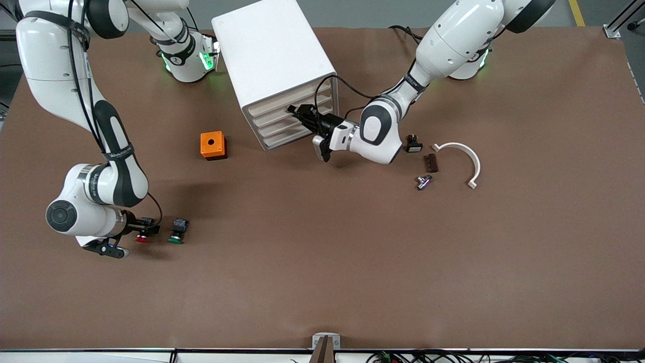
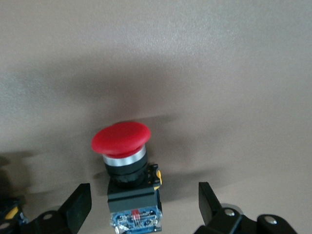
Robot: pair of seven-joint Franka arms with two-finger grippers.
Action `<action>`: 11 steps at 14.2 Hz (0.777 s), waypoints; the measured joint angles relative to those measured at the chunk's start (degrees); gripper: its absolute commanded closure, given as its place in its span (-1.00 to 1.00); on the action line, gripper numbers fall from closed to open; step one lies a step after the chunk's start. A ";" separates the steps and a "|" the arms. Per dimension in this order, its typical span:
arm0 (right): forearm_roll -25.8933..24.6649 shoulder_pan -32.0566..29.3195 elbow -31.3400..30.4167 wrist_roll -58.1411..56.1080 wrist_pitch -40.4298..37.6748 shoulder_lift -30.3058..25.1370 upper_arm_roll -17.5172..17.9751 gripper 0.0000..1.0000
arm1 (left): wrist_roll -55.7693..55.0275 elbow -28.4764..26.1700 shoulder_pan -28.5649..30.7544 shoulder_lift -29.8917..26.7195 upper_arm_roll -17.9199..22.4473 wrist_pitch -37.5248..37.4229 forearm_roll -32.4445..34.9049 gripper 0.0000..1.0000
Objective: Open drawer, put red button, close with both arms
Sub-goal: 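Grasp the drawer handle with the left gripper while the right gripper grasps the button, then pull the drawer open with the left gripper while the right gripper lifts the button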
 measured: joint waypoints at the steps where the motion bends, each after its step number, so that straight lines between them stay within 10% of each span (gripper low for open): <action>1: 0.00 0.00 -0.01 0.00 -0.10 0.00 0.00 -0.21 | 0.19 0.02 0.00 0.10 0.01 0.05 0.00 0.94; 6: 0.05 0.01 0.02 0.00 -0.51 -0.24 0.19 0.58 | 0.27 0.64 0.02 0.71 0.14 -0.07 0.00 0.94; 11: 0.05 0.04 0.35 0.00 -1.94 -0.49 0.25 0.59 | 0.27 2.05 0.01 1.54 1.39 -0.88 0.00 0.96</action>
